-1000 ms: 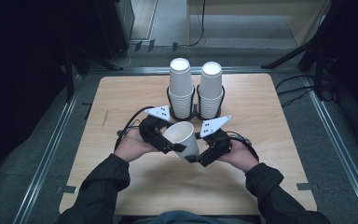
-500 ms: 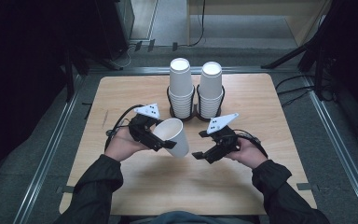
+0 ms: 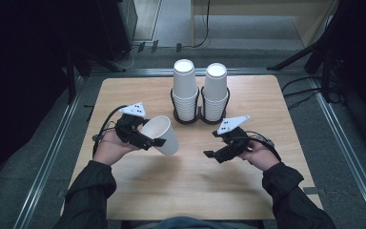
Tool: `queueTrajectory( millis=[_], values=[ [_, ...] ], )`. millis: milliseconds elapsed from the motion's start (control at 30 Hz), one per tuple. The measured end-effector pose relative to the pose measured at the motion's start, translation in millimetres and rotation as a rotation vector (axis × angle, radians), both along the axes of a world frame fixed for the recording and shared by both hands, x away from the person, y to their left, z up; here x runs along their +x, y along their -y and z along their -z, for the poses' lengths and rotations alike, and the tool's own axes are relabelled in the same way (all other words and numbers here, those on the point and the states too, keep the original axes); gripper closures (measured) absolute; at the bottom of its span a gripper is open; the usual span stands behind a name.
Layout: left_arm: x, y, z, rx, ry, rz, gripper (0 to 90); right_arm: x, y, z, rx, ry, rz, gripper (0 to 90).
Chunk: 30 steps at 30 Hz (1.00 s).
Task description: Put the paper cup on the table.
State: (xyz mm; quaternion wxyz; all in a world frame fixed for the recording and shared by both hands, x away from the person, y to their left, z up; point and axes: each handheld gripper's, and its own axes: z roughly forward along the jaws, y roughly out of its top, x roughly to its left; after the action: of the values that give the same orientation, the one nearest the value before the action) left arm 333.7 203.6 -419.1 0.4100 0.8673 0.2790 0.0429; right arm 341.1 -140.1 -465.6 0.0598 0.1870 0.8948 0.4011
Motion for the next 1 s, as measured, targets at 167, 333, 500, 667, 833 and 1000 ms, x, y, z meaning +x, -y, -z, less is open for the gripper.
queueTrajectory(
  millis=[167,333,500,667,833,1000],
  values=[
    [1.1,-16.8,5.4,0.021,-0.003,-0.059,14.2,7.2,4.8,-0.1,0.008,-0.001,0.037,19.4],
    [2.5,-34.1,9.8,0.025,-0.003,-0.116,13.9,15.6,7.4,3.1,0.007,-0.004,0.053,21.2],
    [6.9,-49.3,16.6,0.041,-0.002,-0.163,13.9,20.5,8.9,6.7,-0.009,-0.017,0.074,21.6],
    [15.6,-68.3,25.9,0.043,-0.018,-0.215,13.8,20.1,10.7,8.0,-0.012,-0.016,0.073,21.6],
    [21.6,-79.5,29.4,0.070,-0.008,-0.271,13.6,20.2,14.5,11.4,-0.023,-0.022,0.093,21.6],
    [26.8,-86.7,33.6,0.089,-0.005,-0.316,13.0,17.6,19.0,12.7,-0.022,-0.023,0.104,21.6]
  ],
)
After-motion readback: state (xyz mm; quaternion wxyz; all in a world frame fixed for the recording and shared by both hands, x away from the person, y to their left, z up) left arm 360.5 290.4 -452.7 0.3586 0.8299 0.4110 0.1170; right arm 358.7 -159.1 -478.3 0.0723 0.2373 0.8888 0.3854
